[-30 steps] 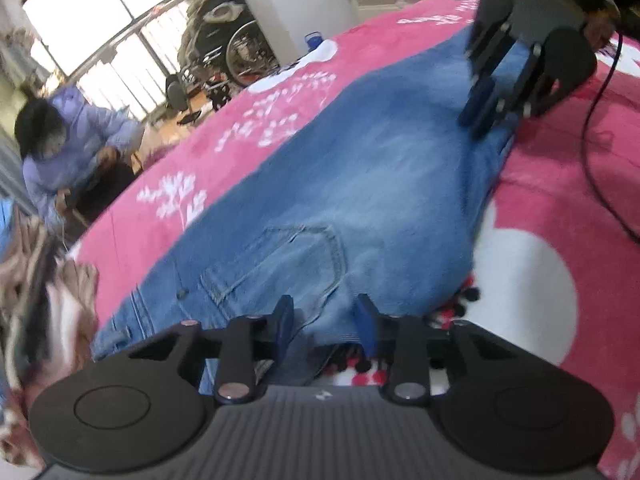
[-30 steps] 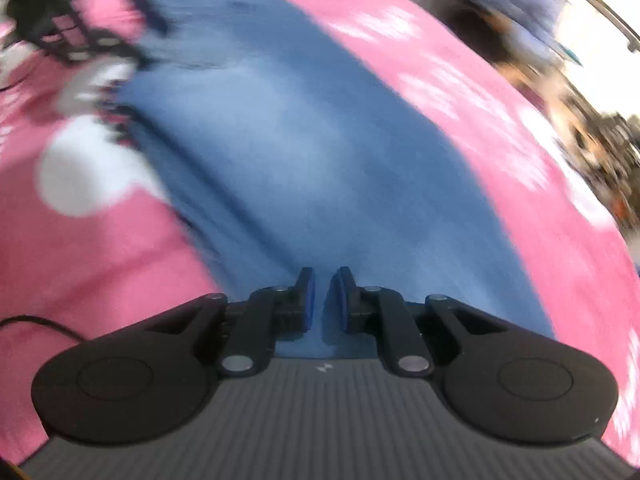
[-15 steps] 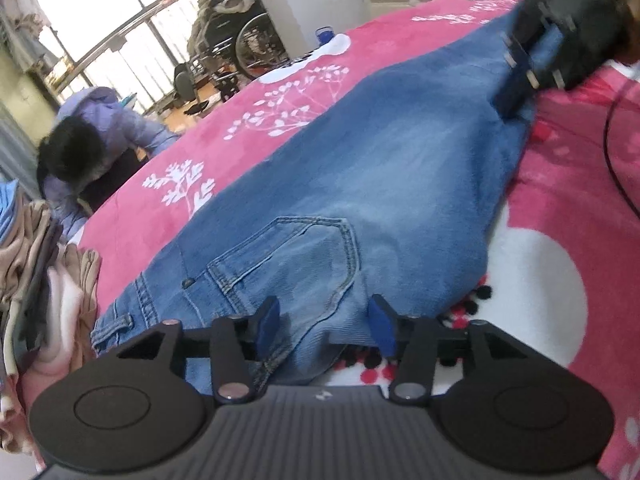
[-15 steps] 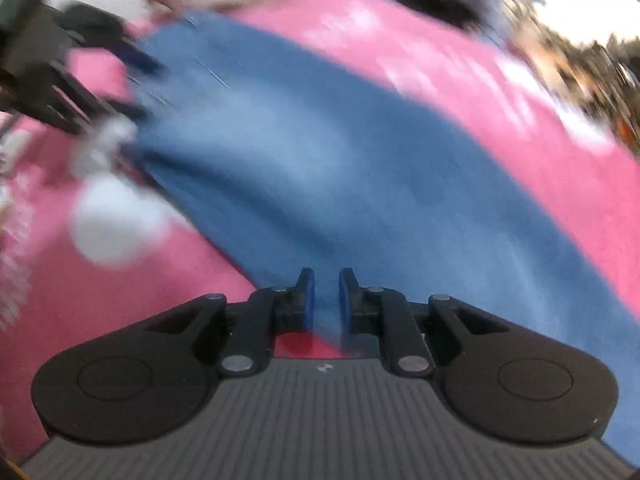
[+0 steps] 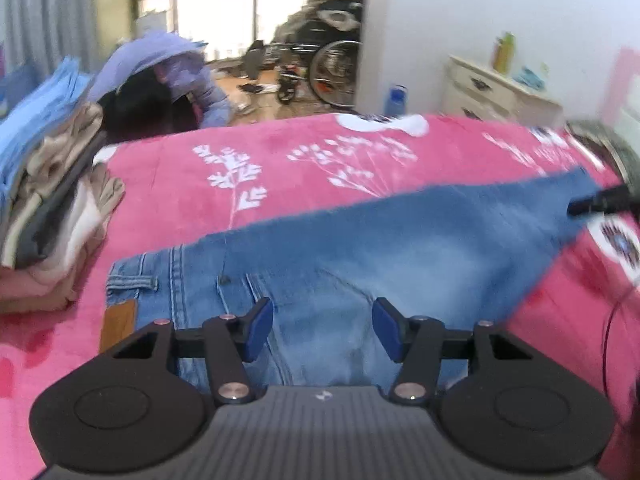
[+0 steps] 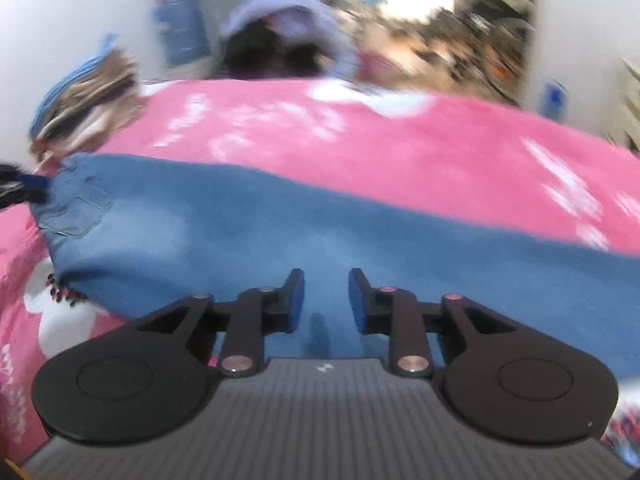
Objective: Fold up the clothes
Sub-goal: 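Move the right gripper to the jeans leg end and grasp the hem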
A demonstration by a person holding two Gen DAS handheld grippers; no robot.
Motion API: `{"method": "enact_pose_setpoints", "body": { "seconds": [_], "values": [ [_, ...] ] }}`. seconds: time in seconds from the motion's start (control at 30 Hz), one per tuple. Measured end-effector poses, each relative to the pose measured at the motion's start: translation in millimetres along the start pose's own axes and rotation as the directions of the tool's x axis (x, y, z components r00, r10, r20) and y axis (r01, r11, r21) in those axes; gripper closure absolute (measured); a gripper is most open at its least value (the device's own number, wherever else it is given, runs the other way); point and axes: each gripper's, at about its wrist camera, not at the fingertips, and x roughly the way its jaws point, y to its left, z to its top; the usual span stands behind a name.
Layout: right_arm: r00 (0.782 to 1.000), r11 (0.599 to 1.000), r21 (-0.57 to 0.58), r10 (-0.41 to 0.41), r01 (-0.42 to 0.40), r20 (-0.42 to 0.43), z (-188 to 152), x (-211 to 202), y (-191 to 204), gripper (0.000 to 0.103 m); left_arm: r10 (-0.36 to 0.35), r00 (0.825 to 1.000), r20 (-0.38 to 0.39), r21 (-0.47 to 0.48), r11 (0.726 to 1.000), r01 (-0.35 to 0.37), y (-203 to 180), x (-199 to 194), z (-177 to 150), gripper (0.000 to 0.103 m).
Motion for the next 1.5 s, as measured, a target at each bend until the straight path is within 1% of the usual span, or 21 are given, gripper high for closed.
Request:
{"method": "enact_pose_setpoints", "body": {
  "seconds": [0.1, 0.17, 0.23, 0.3, 0.37, 0.47, 0.53, 0.57, 0.6, 0.7, 0.77, 0.87, 0.97, 1.03, 1.13, 1.17, 1.37, 1.4, 1.43, 1.47, 1.5],
  "values": [
    [1.0, 0.998, -0.06, 0.006, -0.006, -0.002, -1, 37, 14, 0.078, 0.097, 0.994, -0.055, -0.092, 0.991, -0.101, 17, 44, 3, 0.049],
    [0.998, 0.996, -0.065, -0.059, 0.059, 0.001, -8, 42, 0, 0.078, 0.13, 0.988, -0.077, -0.156, 0.978, -0.141, 29, 58, 3, 0.05],
    [0.99, 0.99, 0.003, -0.143, 0.143, -0.023, -17, 38, -34, 0.078, 0.126, 0.989, -0.074, -0.19, 0.972, -0.138, 37, 61, 3, 0.05],
    [0.962, 0.959, 0.077, -0.269, 0.272, -0.039, -30, 30, -87, 0.078, 0.13, 0.989, -0.069, -0.188, 0.972, -0.141, 40, 58, 2, 0.049],
    [0.914, 0.896, 0.183, -0.402, 0.405, -0.053, -45, 12, -151, 0.078, 0.138, 0.988, -0.069, -0.184, 0.972, -0.148, 43, 59, 2, 0.048],
    [0.814, 0.729, 0.387, -0.571, 0.564, -0.111, -66, -23, -237, 0.077, 0.146, 0.987, -0.071, -0.196, 0.968, -0.157, 46, 61, 2, 0.048],
    [0.785, 0.638, 0.512, -0.606, 0.576, -0.128, -71, -44, -275, 0.077, 0.157, 0.985, -0.072, -0.196, 0.966, -0.168, 46, 63, 4, 0.047],
    [0.785, 0.622, 0.551, -0.611, 0.556, -0.102, -69, -55, -284, 0.076, 0.164, 0.984, -0.073, -0.191, 0.966, -0.176, 45, 65, 6, 0.047],
    [0.794, 0.638, 0.562, -0.606, 0.527, -0.057, -63, -60, -284, 0.076, 0.171, 0.982, -0.074, -0.187, 0.965, -0.182, 43, 66, 9, 0.047],
    [0.855, 0.741, 0.52, -0.517, 0.425, 0.036, -44, -48, -271, 0.076, 0.172, 0.983, -0.055, -0.168, 0.969, -0.179, 35, 66, 17, 0.047],
    [0.888, 0.8, 0.452, -0.459, 0.396, 0.035, -27, -18, -266, 0.076, 0.159, 0.986, -0.046, -0.133, 0.977, -0.164, 24, 71, 23, 0.047],
    [0.893, 0.82, 0.394, -0.45, 0.416, -0.006, -17, 14, -273, 0.076, 0.137, 0.989, -0.052, -0.065, 0.988, -0.14, 3, 85, 31, 0.047],
    [0.839, 0.755, 0.404, -0.541, 0.516, -0.061, -19, 27, -299, 0.077, 0.131, 0.989, -0.063, -0.023, 0.991, -0.133, -14, 101, 33, 0.045],
    [0.816, 0.704, 0.473, -0.574, 0.53, -0.06, -26, 14, -320, 0.077, 0.144, 0.987, -0.066, -0.005, 0.989, -0.145, -19, 111, 31, 0.044],
    [0.733, 0.592, 0.526, -0.674, 0.61, -0.092, -30, -10, -335, 0.074, 0.145, 0.988, -0.059, 0.007, 0.989, -0.145, -19, 115, 31, 0.043],
    [0.727, 0.57, 0.558, -0.68, 0.603, -0.091, -33, -21, -340, 0.073, 0.144, 0.988, -0.059, 0.002, 0.99, -0.144, -19, 114, 32, 0.043],
    [0.874, 0.659, 0.638, -0.484, 0.397, -0.043, -64, -49, -311, 0.068, 0.096, 0.994, -0.044, 0.041, 0.995, -0.094, -38, 101, 35, 0.042],
    [0.876, 0.646, 0.648, -0.476, 0.404, -0.071, -73, -49, -312, 0.067, 0.099, 0.993, -0.056, 0.065, 0.993, -0.096, -42, 105, 34, 0.042],
    [0.864, 0.611, 0.664, -0.492, 0.431, -0.108, -81, -48, -314, 0.068, 0.109, 0.992, -0.065, 0.079, 0.991, -0.104, -45, 109, 32, 0.042],
    [0.859, 0.566, 0.708, -0.499, 0.421, -0.112, -92, -51, -322, 0.07, 0.12, 0.99, -0.074, 0.091, 0.989, -0.113, -48, 113, 30, 0.042],
    [0.868, 0.505, 0.787, -0.491, 0.353, -0.074, -104, -61, -331, 0.068, 0.122, 0.99, -0.07, 0.089, 0.989, -0.116, -49, 114, 30, 0.043]
  ]
}}
